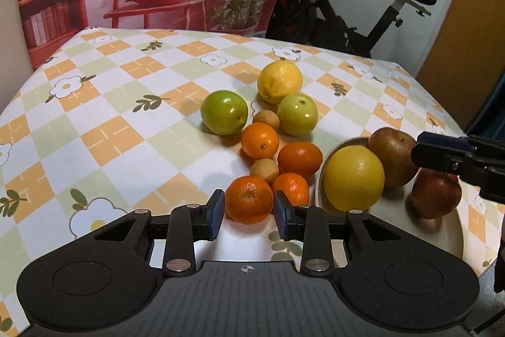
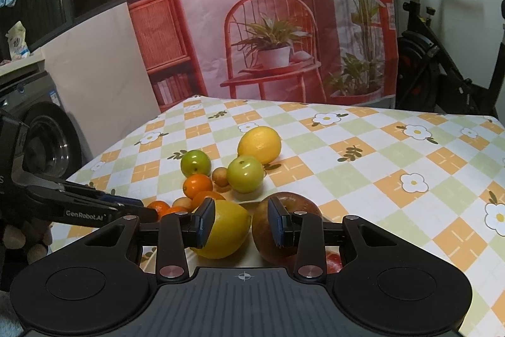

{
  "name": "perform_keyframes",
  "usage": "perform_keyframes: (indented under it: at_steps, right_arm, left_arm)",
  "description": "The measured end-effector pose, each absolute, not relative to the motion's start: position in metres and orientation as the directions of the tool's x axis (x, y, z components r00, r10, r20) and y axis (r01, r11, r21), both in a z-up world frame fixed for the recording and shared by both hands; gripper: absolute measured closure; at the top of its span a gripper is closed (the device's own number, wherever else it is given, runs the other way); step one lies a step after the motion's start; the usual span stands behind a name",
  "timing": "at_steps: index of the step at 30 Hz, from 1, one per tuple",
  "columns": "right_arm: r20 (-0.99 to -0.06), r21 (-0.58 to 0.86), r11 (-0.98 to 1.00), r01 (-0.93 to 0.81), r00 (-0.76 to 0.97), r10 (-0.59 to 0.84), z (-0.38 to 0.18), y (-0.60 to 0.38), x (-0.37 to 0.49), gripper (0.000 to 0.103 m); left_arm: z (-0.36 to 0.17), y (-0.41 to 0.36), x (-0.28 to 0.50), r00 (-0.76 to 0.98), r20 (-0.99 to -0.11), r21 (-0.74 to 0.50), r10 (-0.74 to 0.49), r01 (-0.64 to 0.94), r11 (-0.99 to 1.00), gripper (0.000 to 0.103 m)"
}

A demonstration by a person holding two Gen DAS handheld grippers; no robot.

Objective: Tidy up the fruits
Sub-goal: 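Move the left gripper to a small tangerine and close on it, then lift the tangerine with the left gripper while the right gripper grasps another tangerine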

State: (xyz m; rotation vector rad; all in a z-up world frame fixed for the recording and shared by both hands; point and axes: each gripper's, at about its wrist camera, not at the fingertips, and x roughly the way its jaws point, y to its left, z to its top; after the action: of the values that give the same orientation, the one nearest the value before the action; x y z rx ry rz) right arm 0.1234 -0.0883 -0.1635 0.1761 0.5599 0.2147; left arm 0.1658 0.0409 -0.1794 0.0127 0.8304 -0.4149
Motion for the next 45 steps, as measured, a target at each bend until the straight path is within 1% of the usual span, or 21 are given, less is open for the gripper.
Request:
perform_keyframes:
  at_steps: [23, 33, 37, 41, 45]
  right_arm:
    - [-0.515, 0.223, 0.962, -0.16, 0.818, 0.256, -0.164, -0.085, 0.125, 0.069]
    - [-0.52, 0.216, 0.962, -0.167, 0.814, 0.258, -0.162, -0.083, 0.127, 0.069]
    - [-0.533, 0.194, 0.958, -0.212, 0.797, 0.285, -0.154, -0.076, 0.137, 0.069]
    - [-0.572, 0.162, 0.942, -0.295, 0.749, 0.334, -0.146, -0.059, 0.158, 0.069]
    - [-0.631, 0.117, 0.915, -0.385, 0.682, 0.368, -0.142, -0.034, 0.186, 0.069]
  left_arm:
    - [-0.185, 0.034, 0.172, 0.61, -0.708, -0.096, -0.357, 0.418, 0.903, 0.066]
    - [-0.181, 0.039, 0.17, 0.635, -0.69, -0.095, -0.347, 0.396, 0.913, 0.068]
    - [-0.173, 0.055, 0.168, 0.65, -0.677, -0.125, -0.345, 0.361, 0.924, 0.068]
    - [-0.166, 0.074, 0.163, 0.668, -0.664, -0.151, -0.336, 0.32, 0.935, 0.068]
    - [-0.158, 0.091, 0.157, 0.691, -0.642, -0.173, -0.333, 0.292, 0.941, 0.068]
